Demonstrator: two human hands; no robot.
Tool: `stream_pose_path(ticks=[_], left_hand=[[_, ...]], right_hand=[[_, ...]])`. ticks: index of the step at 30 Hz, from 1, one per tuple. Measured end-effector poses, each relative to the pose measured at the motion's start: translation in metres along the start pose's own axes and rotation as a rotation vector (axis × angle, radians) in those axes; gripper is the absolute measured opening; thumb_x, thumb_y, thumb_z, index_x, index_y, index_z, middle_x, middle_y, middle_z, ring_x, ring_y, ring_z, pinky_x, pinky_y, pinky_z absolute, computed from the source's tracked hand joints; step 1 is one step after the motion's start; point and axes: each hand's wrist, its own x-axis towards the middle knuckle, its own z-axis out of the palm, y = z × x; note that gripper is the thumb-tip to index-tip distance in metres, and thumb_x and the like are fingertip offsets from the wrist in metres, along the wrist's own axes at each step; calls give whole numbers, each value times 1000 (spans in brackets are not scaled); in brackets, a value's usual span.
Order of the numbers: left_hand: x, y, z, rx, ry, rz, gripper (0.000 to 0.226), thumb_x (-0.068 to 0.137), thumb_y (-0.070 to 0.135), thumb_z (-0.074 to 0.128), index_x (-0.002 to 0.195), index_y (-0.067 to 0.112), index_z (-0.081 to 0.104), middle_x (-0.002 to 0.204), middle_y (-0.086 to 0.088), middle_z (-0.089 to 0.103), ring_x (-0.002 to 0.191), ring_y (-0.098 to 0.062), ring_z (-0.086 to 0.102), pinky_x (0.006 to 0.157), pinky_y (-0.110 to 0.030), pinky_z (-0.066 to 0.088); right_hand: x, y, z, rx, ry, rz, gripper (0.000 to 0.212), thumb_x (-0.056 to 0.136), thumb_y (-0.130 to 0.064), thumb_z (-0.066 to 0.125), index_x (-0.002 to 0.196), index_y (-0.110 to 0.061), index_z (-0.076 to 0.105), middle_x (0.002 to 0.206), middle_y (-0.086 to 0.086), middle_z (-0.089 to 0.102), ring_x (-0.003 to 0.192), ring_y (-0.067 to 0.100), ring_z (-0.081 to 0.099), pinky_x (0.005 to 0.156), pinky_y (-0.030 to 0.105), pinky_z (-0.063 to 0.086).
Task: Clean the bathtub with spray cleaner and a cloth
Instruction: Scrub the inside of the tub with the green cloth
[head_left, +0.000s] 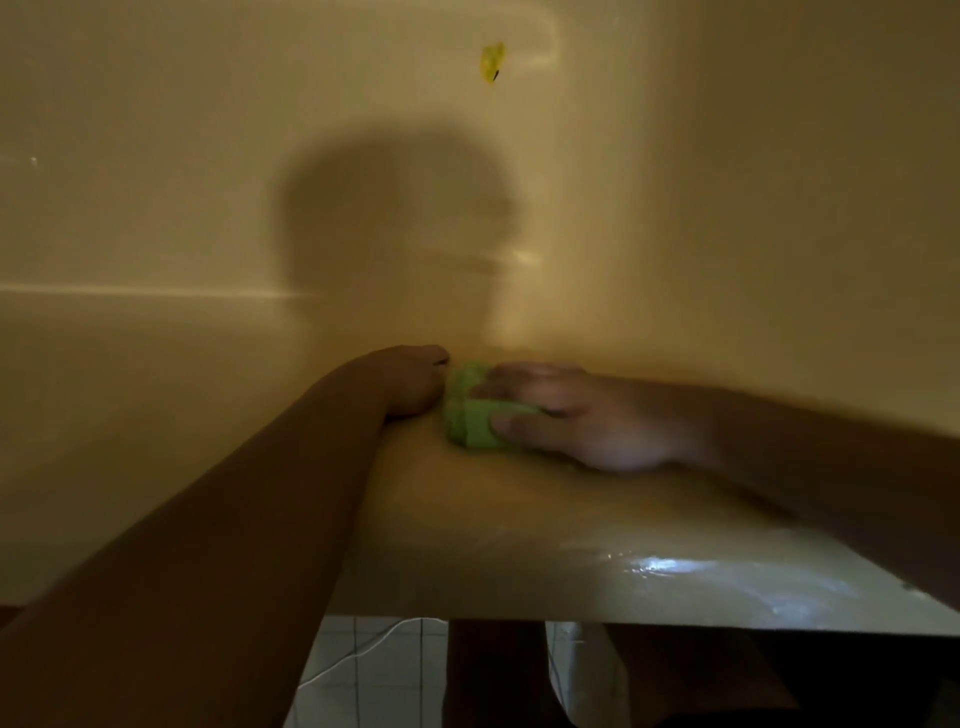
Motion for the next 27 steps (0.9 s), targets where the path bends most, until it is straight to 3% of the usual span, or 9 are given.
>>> stream_pose_path(ticks=[3,5,9,11,17,19,21,25,27], left_hand=[[-5,1,-1,-3,-4,-8,51,113,31,30,162,20,29,170,-8,25,153,-25,30,123,-33,26],[-6,-1,1,-3,1,-7,52,112,35,29,163,21,29,170,-5,24,154,-24,28,124,-33,23],[-6,-6,4,-7,-3,-12,54,112,43,27,163,25,28,171,0,22,155,-22,25,127,-35,19],[-6,-8,3,-13,-9,-3,54,112,43,26,163,24,27,171,0,22,156,-21,24,126,-33,18],[-17,-2,2,8,-11,10,53,112,41,27,162,22,30,170,-4,24,154,-24,28,125,-34,22],[-20,0,1,13,-12,16,53,113,39,28,162,20,29,170,-4,24,154,-24,28,124,-33,23],[-20,0,2,9,-19,12,55,112,42,28,163,22,28,171,-2,21,155,-22,26,126,-35,21],[-20,-4,0,-16,-25,-1,55,111,46,29,163,26,28,171,0,21,156,-21,25,127,-36,19],[-21,-5,-1,-28,-24,4,54,111,44,30,162,26,30,171,0,23,155,-21,26,126,-34,20]], right_hand=[[-40,-19,1,62,-39,-66,47,102,-60,40,149,-54,41,153,-29,31,142,-14,19,112,3,7],[-24,-2,-8,-18,-43,-32,51,105,-53,42,154,-39,40,149,-23,34,135,-15,22,110,0,7],[44,72,-23,-280,-20,203,57,106,-60,36,158,-37,34,163,-3,36,150,20,32,126,37,20],[61,89,-23,-327,31,301,55,107,-61,33,158,-42,32,168,-2,30,153,27,26,126,40,16],[0,14,-13,-35,10,116,47,107,-55,43,151,-40,46,151,-15,42,144,8,34,124,31,21],[-33,-8,-4,2,-40,62,51,104,-57,43,153,-45,41,151,-29,30,145,-7,21,118,16,12],[-44,-8,-5,43,-58,78,57,100,-61,40,155,-48,35,151,-32,24,144,-13,14,115,11,6],[9,44,-22,-191,-6,214,55,107,-57,36,159,-38,34,163,-8,34,153,15,26,123,28,15],[49,72,-21,-318,38,362,58,106,-63,30,160,-42,28,169,-3,26,155,27,23,125,38,16]])
